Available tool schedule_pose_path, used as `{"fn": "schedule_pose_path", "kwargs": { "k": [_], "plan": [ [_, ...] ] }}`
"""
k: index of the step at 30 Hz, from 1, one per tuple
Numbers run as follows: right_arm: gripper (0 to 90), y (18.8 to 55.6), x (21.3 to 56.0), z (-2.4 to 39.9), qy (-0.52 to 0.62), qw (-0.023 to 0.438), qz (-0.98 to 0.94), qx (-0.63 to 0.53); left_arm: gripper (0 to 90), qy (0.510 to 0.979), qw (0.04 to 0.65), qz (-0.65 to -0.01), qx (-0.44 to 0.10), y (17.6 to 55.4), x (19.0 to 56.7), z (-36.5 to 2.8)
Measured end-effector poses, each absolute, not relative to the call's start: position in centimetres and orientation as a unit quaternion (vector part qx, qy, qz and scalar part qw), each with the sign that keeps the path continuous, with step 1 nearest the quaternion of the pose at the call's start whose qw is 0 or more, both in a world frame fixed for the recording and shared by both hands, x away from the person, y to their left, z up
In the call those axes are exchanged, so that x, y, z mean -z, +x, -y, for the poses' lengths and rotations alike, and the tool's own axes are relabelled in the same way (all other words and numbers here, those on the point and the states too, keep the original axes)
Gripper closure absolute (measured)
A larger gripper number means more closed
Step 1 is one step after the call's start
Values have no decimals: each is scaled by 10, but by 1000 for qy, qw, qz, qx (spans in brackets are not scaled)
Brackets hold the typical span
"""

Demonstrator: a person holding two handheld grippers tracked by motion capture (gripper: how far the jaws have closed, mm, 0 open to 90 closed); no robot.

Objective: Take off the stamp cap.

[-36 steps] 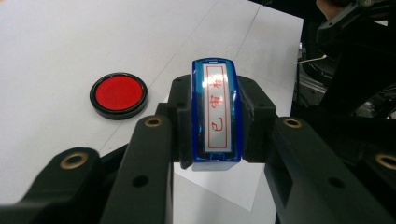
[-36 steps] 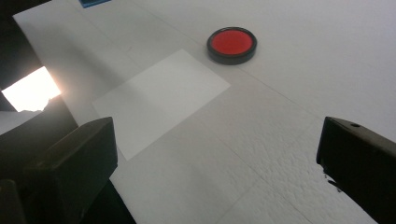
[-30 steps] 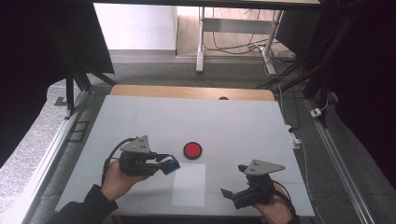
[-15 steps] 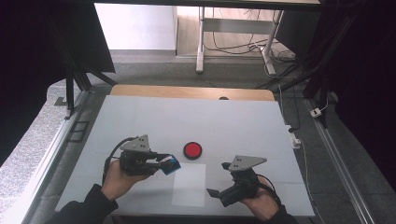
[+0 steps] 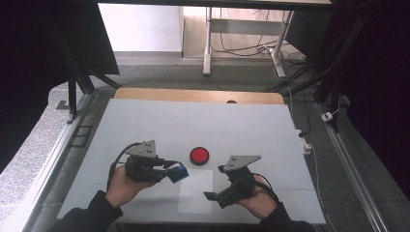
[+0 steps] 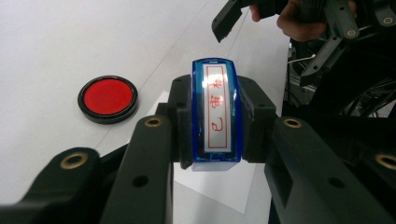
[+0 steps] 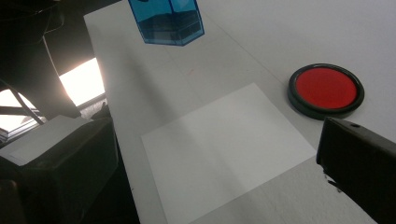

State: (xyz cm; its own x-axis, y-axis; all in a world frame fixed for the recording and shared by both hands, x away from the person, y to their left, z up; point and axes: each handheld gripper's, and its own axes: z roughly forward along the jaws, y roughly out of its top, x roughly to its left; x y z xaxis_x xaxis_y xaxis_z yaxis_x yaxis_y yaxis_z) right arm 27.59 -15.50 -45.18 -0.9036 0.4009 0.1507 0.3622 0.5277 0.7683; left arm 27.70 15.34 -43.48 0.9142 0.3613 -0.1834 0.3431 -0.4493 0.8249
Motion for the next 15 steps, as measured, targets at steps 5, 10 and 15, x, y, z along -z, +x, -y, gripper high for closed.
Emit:
{"fn": "schedule_pose_path", "kwargs": {
  "k": [5,10,15],
  "plan": [
    [0,280,453,146,205,10,-878,-432,699,849,488,-201,-7,277,435,-153],
    [0,283,455,133,185,-4,-885,-428,699,847,498,-188,-1,278,435,-153],
    [0,285,456,121,159,-8,-890,-428,699,844,508,-171,6,278,435,-153]
  ]
}}
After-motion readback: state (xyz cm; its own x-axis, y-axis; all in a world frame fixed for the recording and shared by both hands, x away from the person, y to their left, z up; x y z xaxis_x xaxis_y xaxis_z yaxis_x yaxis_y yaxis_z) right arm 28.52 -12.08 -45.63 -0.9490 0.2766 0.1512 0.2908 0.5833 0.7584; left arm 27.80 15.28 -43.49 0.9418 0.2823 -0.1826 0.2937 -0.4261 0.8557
